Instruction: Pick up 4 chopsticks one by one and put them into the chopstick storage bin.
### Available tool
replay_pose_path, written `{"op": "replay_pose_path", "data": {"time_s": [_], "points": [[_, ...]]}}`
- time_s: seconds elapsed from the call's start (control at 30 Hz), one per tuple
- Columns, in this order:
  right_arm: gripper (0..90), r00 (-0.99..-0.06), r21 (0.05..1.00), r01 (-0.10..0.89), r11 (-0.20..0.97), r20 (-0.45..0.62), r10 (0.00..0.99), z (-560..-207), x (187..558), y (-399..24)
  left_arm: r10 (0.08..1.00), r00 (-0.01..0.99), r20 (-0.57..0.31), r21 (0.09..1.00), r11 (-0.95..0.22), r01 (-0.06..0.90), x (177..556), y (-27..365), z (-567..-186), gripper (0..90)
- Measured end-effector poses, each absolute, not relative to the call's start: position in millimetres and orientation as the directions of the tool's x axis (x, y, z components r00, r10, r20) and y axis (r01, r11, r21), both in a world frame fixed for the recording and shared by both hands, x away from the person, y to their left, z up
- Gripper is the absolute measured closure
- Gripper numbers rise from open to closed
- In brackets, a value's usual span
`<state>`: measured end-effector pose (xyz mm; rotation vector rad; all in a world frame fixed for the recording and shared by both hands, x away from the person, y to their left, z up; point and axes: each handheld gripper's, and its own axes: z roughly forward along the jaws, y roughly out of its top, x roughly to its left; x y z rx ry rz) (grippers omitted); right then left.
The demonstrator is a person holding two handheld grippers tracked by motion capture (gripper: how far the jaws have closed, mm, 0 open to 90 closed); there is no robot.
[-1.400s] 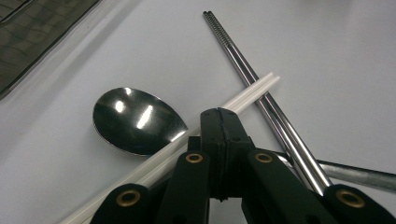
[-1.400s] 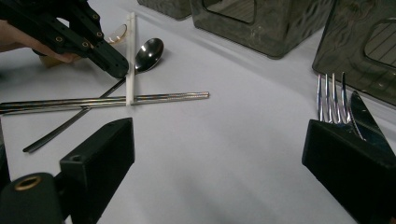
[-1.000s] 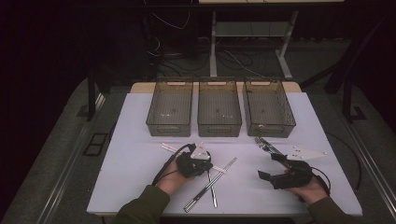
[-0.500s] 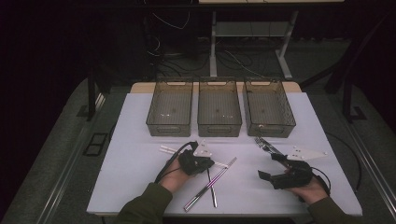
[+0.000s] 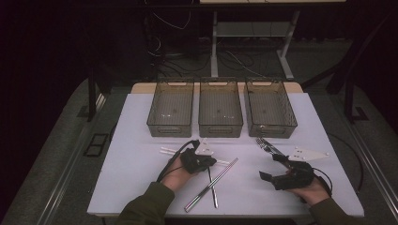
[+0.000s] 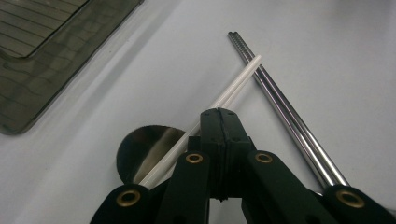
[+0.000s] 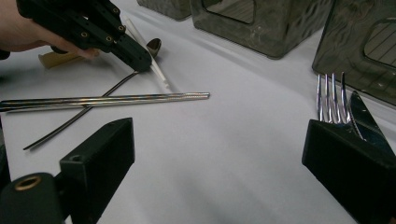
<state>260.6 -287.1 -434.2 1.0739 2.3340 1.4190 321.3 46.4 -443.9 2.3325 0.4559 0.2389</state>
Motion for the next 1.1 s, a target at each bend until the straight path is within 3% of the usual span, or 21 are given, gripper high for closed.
{"op": "replay_pose_path", "data": {"time_s": [1.1], "points": [[9.4,-0.714,0.835,0.477,0.274,0.187,0.675,-434,261,-287,0.423,0.905,0.040,0.731,-0.630,0.262,341,39,-441,89.8]]}}
